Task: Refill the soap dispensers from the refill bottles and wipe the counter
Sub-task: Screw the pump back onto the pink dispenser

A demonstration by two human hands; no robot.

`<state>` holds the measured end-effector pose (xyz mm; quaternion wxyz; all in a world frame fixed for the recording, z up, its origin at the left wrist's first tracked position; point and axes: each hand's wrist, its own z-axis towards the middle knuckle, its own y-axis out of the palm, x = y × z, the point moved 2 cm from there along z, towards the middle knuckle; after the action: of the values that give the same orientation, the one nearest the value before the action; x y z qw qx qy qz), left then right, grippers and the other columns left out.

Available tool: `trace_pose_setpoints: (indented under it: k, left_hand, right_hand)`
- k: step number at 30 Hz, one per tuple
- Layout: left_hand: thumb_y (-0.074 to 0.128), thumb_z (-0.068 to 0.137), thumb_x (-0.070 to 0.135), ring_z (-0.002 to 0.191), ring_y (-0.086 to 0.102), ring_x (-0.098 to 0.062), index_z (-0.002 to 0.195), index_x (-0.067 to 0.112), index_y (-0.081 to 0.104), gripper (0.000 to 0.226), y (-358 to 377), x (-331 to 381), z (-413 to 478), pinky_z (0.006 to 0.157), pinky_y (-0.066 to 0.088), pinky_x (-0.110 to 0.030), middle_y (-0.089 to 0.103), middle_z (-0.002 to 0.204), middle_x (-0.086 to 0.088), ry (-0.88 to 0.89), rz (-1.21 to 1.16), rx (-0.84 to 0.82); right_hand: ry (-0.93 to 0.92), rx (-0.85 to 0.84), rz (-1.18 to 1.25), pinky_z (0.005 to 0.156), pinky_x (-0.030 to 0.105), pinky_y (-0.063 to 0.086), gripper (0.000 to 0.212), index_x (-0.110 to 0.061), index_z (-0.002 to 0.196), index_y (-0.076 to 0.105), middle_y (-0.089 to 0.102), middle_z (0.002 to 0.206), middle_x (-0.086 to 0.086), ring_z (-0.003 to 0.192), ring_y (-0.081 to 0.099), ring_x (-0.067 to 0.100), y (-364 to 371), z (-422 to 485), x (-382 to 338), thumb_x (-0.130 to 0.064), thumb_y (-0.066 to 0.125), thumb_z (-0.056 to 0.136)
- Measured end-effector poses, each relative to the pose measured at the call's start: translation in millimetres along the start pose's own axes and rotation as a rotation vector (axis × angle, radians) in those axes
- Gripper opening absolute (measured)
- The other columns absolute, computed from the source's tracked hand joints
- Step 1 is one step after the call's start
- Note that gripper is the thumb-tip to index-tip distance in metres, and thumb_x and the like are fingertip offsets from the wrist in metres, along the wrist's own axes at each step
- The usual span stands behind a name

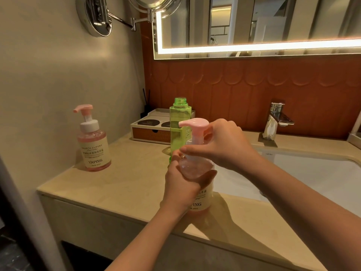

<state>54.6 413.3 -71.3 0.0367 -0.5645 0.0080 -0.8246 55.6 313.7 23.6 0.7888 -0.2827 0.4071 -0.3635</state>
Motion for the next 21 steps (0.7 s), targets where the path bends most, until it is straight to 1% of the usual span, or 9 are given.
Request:
trace_pose_setpoints:
  k: [2,4,7,9,11,13,15,18,21]
  left_hand:
    - [0.083,0.061,0.031,0.115,0.053,-0.015,0.126,0.028,0.042,0.077,-0.4,-0.4,-0.6,0.102,0.042,-0.048,0.059,0.118,0.007,-0.006,-0.006,-0.005]
    - [0.081,0.059,0.029,0.114,0.054,-0.015,0.126,0.029,0.041,0.079,-2.4,-0.3,-0.1,0.101,0.042,-0.047,0.058,0.117,0.007,-0.016,-0.017,-0.034]
    - [0.079,0.066,0.012,0.106,0.058,-0.013,0.115,0.033,0.042,0.065,-9.0,-1.5,2.0,0.1,0.044,-0.044,0.06,0.11,0.006,-0.012,-0.037,-0.129]
    - [0.079,0.057,0.026,0.103,0.061,-0.012,0.113,0.032,0.044,0.066,-14.0,-2.4,4.4,0.095,0.049,-0.035,0.062,0.109,0.005,0.018,-0.037,-0.237]
    - [0.076,0.05,0.037,0.103,0.062,-0.006,0.115,0.033,0.046,0.072,-17.6,0.2,6.5,0.084,0.051,-0.021,0.065,0.108,0.009,0.015,-0.051,-0.343]
    - [0.076,0.05,0.031,0.099,0.062,0.001,0.112,0.035,0.048,0.069,-20.3,2.7,9.4,0.077,0.05,-0.012,0.069,0.101,0.018,-0.01,-0.073,-0.419]
    - [0.076,0.05,0.026,0.098,0.063,0.001,0.11,0.035,0.05,0.067,-22.0,2.7,11.9,0.078,0.049,-0.013,0.069,0.099,0.022,-0.044,-0.088,-0.475]
    - [0.073,0.046,0.031,0.094,0.063,0.004,0.11,0.036,0.048,0.07,-25.5,-0.4,13.3,0.077,0.048,-0.012,0.069,0.095,0.025,-0.117,-0.08,-0.545]
    - [0.07,0.041,0.039,0.094,0.063,0.003,0.113,0.034,0.047,0.075,-30.4,-3.9,16.5,0.079,0.047,-0.016,0.069,0.098,0.02,-0.167,-0.076,-0.591]
  right_hand:
    - [-0.023,0.061,-0.096,0.055,0.03,0.052,0.051,-0.018,0.086,0.063,0.063,0.076,-0.005,0.07,0.061,0.01,6.3,2.1,0.6,-0.065,0.065,0.066]
    - [-0.045,0.017,-0.001,0.058,0.024,0.046,0.04,-0.019,0.088,0.057,0.058,0.076,-0.006,0.074,0.058,0.012,12.7,3.3,2.3,-0.057,0.064,0.074]
    - [-0.026,-0.297,0.407,0.081,0.031,0.053,0.04,-0.016,0.108,0.055,0.061,0.102,0.003,0.095,0.06,0.02,17.5,5.8,5.5,-0.04,0.069,0.078]
    - [-0.08,-0.492,0.495,0.085,0.021,0.051,0.047,-0.031,0.111,0.051,0.058,0.112,-0.01,0.103,0.058,0.01,17.3,9.3,8.6,-0.04,0.073,0.07]
    - [-0.16,-0.598,0.52,0.082,0.014,0.05,0.038,-0.035,0.103,0.055,0.058,0.112,-0.017,0.104,0.059,0.002,17.9,11.2,9.4,-0.032,0.069,0.067]
    - [-0.17,-0.649,0.618,0.081,0.011,0.049,0.024,-0.022,0.092,0.062,0.064,0.111,-0.011,0.107,0.059,0.0,20.2,13.4,12.5,-0.019,0.066,0.069]
    - [-0.168,-0.687,0.703,0.083,0.008,0.047,0.015,-0.013,0.084,0.061,0.068,0.108,-0.006,0.11,0.058,0.002,21.9,14.7,15.3,-0.009,0.063,0.07]
    - [-0.202,-0.747,0.744,0.088,0.01,0.046,0.011,-0.014,0.075,0.059,0.07,0.101,-0.01,0.113,0.058,0.006,23.8,17.9,16.5,-0.005,0.06,0.07]
    - [-0.209,-0.772,0.744,0.09,0.013,0.047,0.009,-0.015,0.075,0.059,0.07,0.1,-0.011,0.115,0.057,0.007,24.8,19.7,15.0,-0.007,0.06,0.071]
